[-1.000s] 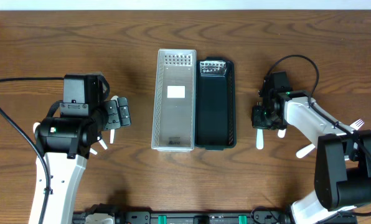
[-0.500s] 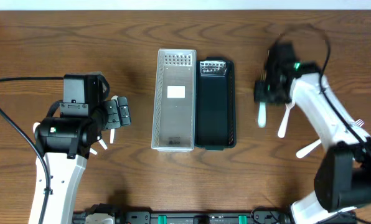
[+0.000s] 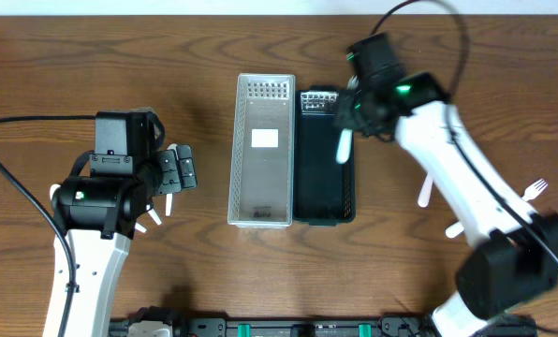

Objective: Pack container
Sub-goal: 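Carry the green fork into the black caddy and release it, then grasp the white spoon on the right with the right gripper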

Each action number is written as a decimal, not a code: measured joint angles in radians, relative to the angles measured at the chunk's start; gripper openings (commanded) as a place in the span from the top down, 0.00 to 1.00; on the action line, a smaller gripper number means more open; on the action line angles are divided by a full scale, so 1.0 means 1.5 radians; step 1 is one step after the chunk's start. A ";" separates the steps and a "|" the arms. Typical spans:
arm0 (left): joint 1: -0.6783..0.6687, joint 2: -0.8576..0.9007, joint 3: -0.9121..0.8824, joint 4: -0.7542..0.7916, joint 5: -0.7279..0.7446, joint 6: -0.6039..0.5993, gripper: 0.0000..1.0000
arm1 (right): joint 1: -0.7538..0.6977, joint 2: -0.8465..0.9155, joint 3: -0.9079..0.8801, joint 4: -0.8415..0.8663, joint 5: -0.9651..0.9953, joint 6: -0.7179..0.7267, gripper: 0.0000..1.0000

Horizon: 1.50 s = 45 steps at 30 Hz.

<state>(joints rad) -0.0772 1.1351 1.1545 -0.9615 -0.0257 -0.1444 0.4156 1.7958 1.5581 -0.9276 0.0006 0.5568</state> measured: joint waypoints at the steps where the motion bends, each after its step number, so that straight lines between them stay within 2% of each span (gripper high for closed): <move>1: 0.000 0.000 0.000 0.000 0.000 0.000 0.02 | 0.011 0.019 -0.003 -0.001 0.000 0.002 0.98; 6: 0.000 0.000 0.000 0.000 0.000 0.000 0.02 | 0.056 0.095 -0.010 -0.002 -0.001 0.003 0.92; 7: 0.000 0.000 0.000 0.000 0.000 0.000 0.02 | 0.061 0.101 -0.012 -0.002 -0.002 0.004 0.88; 9: 0.000 0.000 0.000 0.000 0.000 0.000 0.02 | 0.065 0.105 -0.015 -0.002 -0.003 0.008 0.74; 12: 0.000 0.000 0.000 0.000 0.000 0.000 0.02 | 0.059 0.102 -0.013 -0.001 -0.003 0.007 0.39; 14: 0.000 0.000 0.000 0.000 0.000 0.000 0.02 | 0.051 0.100 -0.009 -0.007 -0.002 0.002 0.32; 20: 0.000 0.000 0.000 0.000 0.000 0.000 0.02 | -0.002 0.042 0.031 -0.073 0.026 -0.018 0.33; 22: 0.000 0.000 0.000 0.000 0.000 0.000 0.02 | -0.030 -0.005 0.045 -0.087 0.054 -0.014 0.30; 27: 0.000 0.000 0.000 0.000 0.000 0.000 0.02 | -0.142 -0.129 0.076 -0.139 0.116 -0.010 0.26; 29: 0.000 0.000 0.000 0.000 0.000 0.000 0.02 | -0.184 -0.141 0.077 -0.158 0.128 -0.014 0.24; 35: 0.000 0.000 0.000 0.000 0.000 0.000 0.02 | -0.296 -0.071 -0.001 -0.162 0.115 -0.062 0.22; 41: 0.000 0.000 0.000 0.000 0.000 0.000 0.02 | -0.319 0.041 -0.123 -0.088 0.090 -0.080 0.22; 45: 0.000 0.000 0.000 0.000 0.000 0.000 0.02 | -0.319 0.079 -0.152 -0.062 0.082 -0.082 0.22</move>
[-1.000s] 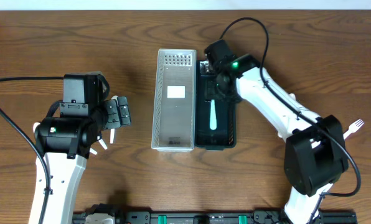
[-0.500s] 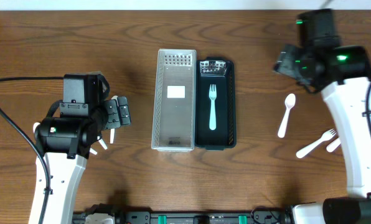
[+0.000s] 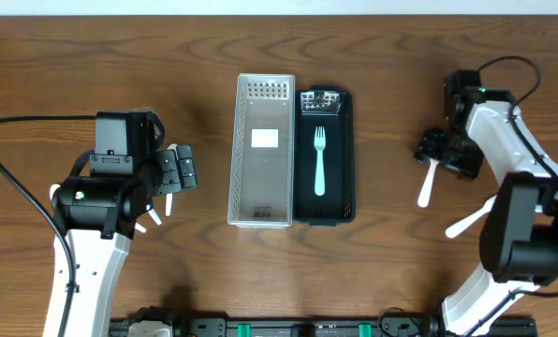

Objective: Pack container
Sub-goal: 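Grasp the white spoon on the right with the right gripper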

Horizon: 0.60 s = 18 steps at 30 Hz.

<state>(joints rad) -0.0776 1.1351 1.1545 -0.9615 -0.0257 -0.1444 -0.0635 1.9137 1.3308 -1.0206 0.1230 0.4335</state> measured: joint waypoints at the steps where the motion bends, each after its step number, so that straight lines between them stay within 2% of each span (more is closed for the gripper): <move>1: 0.000 0.000 0.000 0.000 0.000 0.000 0.02 | 0.000 0.009 -0.002 0.007 -0.001 -0.001 0.22; 7: 0.000 0.000 0.000 -0.001 0.000 0.000 0.02 | 0.000 0.065 -0.004 0.058 -0.022 -0.026 0.24; 14: 0.000 0.000 0.000 -0.001 0.000 0.000 0.02 | 0.000 0.073 0.002 0.080 -0.048 -0.051 0.27; 16: 0.000 0.000 0.000 -0.001 0.000 0.000 0.02 | 0.000 0.077 0.005 0.080 -0.053 -0.054 0.31; 18: 0.000 0.000 0.000 -0.001 0.000 0.000 0.02 | 0.000 0.080 0.008 0.079 -0.059 -0.058 0.42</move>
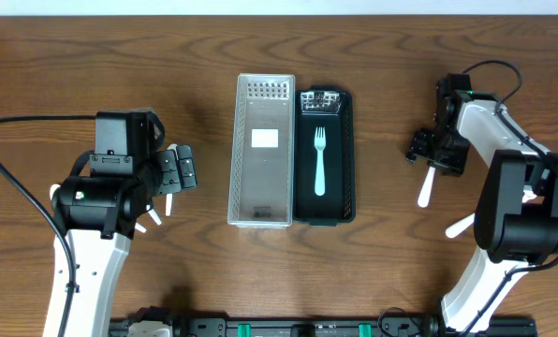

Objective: Pack container
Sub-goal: 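Grasp the white spoon on the right with the right gripper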

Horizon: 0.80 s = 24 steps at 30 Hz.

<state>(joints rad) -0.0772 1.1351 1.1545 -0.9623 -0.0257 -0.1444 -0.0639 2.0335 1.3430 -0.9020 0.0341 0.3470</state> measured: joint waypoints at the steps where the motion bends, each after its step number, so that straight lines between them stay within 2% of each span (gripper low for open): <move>1: 0.000 0.000 0.000 0.000 0.000 0.000 0.02 | 0.000 0.001 0.001 0.000 -0.004 -0.003 0.50; 2: 0.000 0.000 0.000 0.000 0.000 0.000 0.02 | 0.000 0.003 0.003 0.002 -0.010 -0.003 0.58; 4: 0.000 0.000 0.000 0.000 0.000 0.000 0.02 | 0.000 0.004 0.004 0.004 -0.018 -0.001 0.67; 8: 0.000 0.000 0.000 0.000 0.000 0.000 0.02 | 0.000 0.005 0.005 0.002 -0.018 0.000 0.73; 12: 0.000 0.000 0.000 0.000 0.000 0.000 0.02 | 0.000 0.005 0.006 0.001 -0.017 0.000 0.88; 16: 0.000 0.000 0.000 0.000 0.000 0.000 0.02 | 0.000 0.005 0.007 -0.001 -0.014 -0.001 0.99; 24: 0.000 0.000 0.000 0.000 0.000 0.000 0.02 | 0.000 0.005 0.012 -0.024 -0.013 0.001 0.99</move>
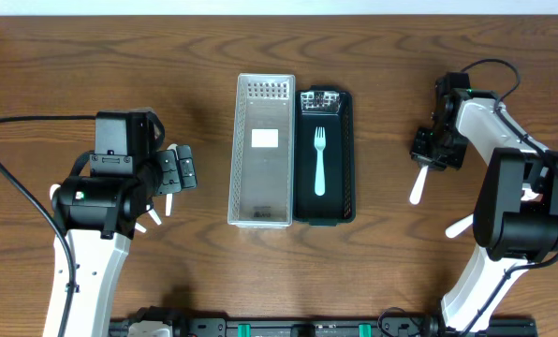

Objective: Pack container
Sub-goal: 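Grasp the white spoon on the right with the right gripper, then place the white spoon into the black caddy beside the fork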

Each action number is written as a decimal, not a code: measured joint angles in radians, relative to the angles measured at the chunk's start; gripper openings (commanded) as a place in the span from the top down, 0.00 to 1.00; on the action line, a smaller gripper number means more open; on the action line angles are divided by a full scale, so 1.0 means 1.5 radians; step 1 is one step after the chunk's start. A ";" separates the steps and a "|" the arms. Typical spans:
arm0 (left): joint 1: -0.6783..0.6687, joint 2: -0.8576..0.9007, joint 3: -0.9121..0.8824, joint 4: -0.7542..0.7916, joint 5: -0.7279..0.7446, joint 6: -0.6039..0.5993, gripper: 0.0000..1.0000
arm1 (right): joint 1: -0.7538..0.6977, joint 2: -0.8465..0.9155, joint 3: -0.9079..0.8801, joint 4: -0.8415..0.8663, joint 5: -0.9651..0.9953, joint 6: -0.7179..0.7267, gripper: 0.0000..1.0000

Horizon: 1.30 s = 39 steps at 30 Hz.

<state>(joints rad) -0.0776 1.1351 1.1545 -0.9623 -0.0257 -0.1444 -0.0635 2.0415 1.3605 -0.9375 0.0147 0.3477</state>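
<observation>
A black tray [346, 159] stands beside a longer silver container [262, 192] at mid table. A mint-green fork [320, 161] lies lengthwise in the black tray. To the right, my right gripper [426, 157] sits low over the top end of a white utensil [417, 185] and looks shut on it; the wrist hides the fingers. My left gripper [182, 169] rests at the left, open and holding nothing.
Another white utensil [460, 226] lies on the wood near the right arm's base. Small white pieces [169, 204] show under the left arm. The silver container holds only a white label [264, 139].
The white utensil under my right gripper has shifted a little to the left and turned slightly. The gripper itself has barely moved. The left arm is unchanged.
My right gripper first held the mint fork over the black tray. Then the fork lay in the tray and the gripper was at the right by a white utensil. It settled over that utensil's top end, and now the utensil has shifted.
</observation>
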 measured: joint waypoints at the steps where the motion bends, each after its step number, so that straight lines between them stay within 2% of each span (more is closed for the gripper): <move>1: 0.000 0.000 0.000 0.000 0.000 0.000 0.02 | 0.001 0.000 0.004 -0.015 0.000 0.001 0.99; 8: 0.000 0.000 0.000 0.000 0.000 0.000 0.02 | 0.046 -0.045 0.104 -0.086 0.004 0.005 0.99; 13: 0.000 0.000 0.000 0.000 0.000 0.000 0.02 | 0.159 -0.154 0.220 -0.090 0.004 0.018 0.99; 16: 0.000 0.000 0.000 0.000 0.000 0.000 0.02 | 0.239 -0.196 0.250 -0.078 0.002 0.040 0.99; 19: 0.000 0.000 0.000 0.000 0.000 0.000 0.02 | 0.305 -0.195 0.251 -0.069 -0.001 0.070 0.99; 23: 0.000 0.000 0.000 0.000 0.000 0.000 0.02 | 0.361 -0.134 0.241 -0.078 -0.002 0.114 0.98; 26: 0.000 0.000 0.000 0.000 0.000 0.000 0.02 | 0.388 -0.067 0.234 -0.085 -0.003 0.135 0.87; 28: 0.000 0.000 0.000 0.000 0.000 0.000 0.02 | 0.397 -0.032 0.229 -0.086 -0.004 0.147 0.65; 30: 0.000 0.000 0.000 0.000 0.000 0.000 0.02 | 0.401 -0.011 0.223 -0.086 -0.005 0.151 0.61; 34: 0.000 0.000 0.000 0.000 0.000 0.000 0.02 | 0.390 -0.015 0.225 -0.088 -0.005 0.150 0.60; 39: 0.000 0.000 0.000 0.007 0.000 0.000 0.02 | 0.327 -0.072 0.230 -0.126 0.001 0.150 0.59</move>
<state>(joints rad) -0.0776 1.1351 1.1545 -0.9524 -0.0257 -0.1444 0.4271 1.9327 1.7058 -1.1267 0.0162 0.5724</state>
